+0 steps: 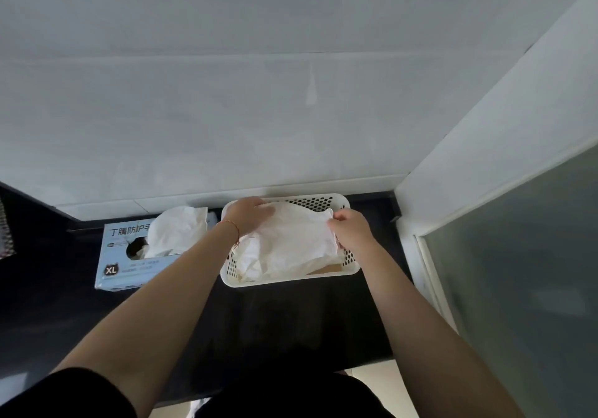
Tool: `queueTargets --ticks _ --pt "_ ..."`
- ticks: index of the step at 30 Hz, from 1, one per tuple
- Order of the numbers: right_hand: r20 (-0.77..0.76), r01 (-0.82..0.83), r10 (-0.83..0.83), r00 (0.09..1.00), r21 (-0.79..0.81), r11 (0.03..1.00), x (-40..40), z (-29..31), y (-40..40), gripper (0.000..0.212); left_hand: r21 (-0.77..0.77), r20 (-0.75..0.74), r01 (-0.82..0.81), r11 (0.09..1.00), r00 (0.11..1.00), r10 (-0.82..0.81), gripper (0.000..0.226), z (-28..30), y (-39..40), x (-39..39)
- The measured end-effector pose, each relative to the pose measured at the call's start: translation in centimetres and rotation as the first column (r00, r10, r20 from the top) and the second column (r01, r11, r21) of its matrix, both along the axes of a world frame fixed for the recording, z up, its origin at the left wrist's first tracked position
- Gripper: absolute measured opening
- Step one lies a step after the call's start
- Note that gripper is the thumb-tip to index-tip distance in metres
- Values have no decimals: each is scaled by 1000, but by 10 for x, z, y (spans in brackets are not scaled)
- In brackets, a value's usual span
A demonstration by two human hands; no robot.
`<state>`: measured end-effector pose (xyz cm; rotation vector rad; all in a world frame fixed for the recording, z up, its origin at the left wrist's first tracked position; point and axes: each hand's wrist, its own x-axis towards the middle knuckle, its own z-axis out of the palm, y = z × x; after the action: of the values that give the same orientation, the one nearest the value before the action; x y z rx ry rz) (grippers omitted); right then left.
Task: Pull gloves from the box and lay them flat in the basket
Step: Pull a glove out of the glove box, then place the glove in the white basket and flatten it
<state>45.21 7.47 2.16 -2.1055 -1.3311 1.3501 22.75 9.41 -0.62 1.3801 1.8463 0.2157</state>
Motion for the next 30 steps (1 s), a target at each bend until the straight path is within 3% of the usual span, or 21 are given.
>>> queueTargets --ticks 3,7,11,13,15,17,19,24,27,30 --pt "126 -70 64 990 46 996 14 -9 8 18 35 -91 53 998 995 -49 25 -2 0 9" --pt "229 -178 154 961 86 980 23 -15 13 10 94 -221 130 987 969 -106 29 -7 -6 16" --pt "240 -231 203 949 93 968 21 -18 12 26 391 -382 204 898 923 -44 23 -14 -21 18" --pt "254 -253 220 942 104 962 19 -20 12 31 458 -416 298 838 905 -95 24 -10 -31 24" --pt "285 -279 237 929 115 953 17 -22 13 34 308 -387 409 859 879 -280 37 -4 -39 31" --pt "326 -300 248 912 121 946 13 -24 13 34 53 -379 509 859 806 -455 59 -5 -42 33" --pt "364 -311 246 899 132 941 10 -24 12 38 -102 -402 520 848 758 -514 81 -8 -43 27" --pt "432 -338 251 866 137 931 5 -26 10 50 -180 -349 484 856 783 -516 105 -13 -40 9" --pt "596 -395 230 769 161 905 -6 -25 6 43 -58 -196 399 915 894 -402 84 -8 -41 1" --pt "661 -420 194 725 200 885 -26 -21 5 35 198 -174 156 968 977 -122 31 5 -43 -14"
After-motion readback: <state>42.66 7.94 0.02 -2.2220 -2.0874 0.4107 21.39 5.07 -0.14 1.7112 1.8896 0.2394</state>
